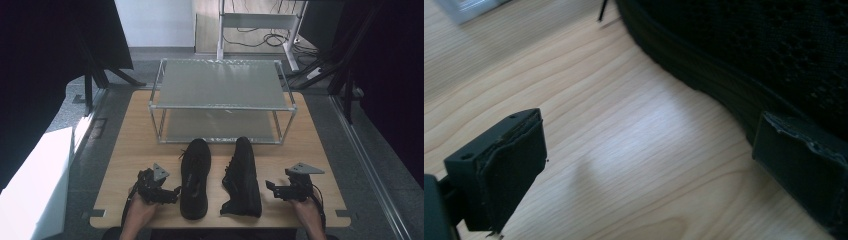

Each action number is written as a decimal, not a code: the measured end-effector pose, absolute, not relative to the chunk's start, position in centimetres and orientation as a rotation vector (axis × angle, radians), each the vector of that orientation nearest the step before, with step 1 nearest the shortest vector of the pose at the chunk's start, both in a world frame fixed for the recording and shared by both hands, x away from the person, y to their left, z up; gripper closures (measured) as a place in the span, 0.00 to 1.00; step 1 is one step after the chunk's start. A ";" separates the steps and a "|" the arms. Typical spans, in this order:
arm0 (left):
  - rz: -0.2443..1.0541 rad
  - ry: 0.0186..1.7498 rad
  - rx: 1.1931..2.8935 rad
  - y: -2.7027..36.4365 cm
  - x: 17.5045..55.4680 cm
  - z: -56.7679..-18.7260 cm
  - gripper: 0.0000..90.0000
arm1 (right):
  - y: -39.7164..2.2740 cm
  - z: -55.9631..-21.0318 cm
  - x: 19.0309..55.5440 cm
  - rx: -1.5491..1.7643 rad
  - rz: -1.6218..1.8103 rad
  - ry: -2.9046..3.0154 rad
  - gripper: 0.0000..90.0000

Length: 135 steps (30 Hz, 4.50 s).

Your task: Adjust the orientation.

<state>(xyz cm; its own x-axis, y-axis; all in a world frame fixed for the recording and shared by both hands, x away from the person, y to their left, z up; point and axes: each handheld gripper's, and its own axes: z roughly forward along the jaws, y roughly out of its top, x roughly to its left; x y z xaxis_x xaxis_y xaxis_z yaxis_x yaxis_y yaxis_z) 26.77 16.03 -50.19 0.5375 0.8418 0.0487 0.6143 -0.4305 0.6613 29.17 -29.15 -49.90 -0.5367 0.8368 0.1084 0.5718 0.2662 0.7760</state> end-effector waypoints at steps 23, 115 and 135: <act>0.511 1.189 2.131 16.4 27.1 -50.2 0.00 | -29.3 -47.7 29.0 1.263 1.217 2.162 0.00; 0.501 1.207 2.169 16.4 27.4 -50.7 0.00 | -32.8 -46.7 28.2 1.409 1.134 2.165 0.14; 0.482 1.244 2.154 16.6 27.4 -50.5 0.00 | -33.6 -47.9 28.5 1.480 1.174 2.152 0.10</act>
<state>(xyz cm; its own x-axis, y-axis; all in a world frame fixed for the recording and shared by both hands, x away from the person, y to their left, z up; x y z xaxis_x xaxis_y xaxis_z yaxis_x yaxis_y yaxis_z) 27.39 16.58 -50.45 0.4954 0.8685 0.0142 0.6512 -0.3822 0.6556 28.55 -33.64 -47.89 -0.4379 0.8743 0.2096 0.6495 0.1464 0.7461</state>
